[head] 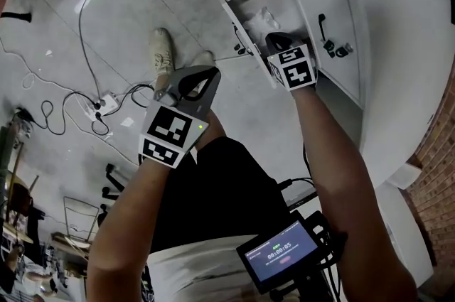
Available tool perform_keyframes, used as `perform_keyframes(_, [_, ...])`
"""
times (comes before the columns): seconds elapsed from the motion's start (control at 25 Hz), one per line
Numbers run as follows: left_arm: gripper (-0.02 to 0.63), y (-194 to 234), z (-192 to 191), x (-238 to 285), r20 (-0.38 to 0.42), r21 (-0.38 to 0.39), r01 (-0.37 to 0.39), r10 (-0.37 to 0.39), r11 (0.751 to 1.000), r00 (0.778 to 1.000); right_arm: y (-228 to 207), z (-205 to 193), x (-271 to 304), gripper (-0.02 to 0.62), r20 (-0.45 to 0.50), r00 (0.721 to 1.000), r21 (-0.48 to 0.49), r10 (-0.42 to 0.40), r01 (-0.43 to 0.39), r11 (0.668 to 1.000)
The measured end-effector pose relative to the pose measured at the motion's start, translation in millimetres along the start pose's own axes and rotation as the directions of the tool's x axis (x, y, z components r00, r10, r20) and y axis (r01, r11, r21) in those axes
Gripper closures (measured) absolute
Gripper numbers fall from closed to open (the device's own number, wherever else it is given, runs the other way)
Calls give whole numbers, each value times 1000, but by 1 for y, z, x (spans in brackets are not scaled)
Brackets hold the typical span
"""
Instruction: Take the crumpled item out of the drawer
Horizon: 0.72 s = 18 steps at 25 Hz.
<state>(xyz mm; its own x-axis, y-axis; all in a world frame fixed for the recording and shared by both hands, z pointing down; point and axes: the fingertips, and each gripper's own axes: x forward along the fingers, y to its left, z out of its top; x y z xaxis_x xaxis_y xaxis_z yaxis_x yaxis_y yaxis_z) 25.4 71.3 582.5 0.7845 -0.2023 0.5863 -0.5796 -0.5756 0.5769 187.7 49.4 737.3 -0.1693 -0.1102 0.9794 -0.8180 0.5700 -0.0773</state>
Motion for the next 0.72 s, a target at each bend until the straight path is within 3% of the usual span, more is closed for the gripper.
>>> perform_keyframes(0.4, [603,23,-1,-9,32,3,-19,19,1000,999,-12,-13,51,554,-79,996,-92,-31,24,995])
perform_keyframes(0.72, [602,33,-15,-14,32,-29,-46,47,999,998,-17,-19,67,436,-114,993,-51,-3,-2,999])
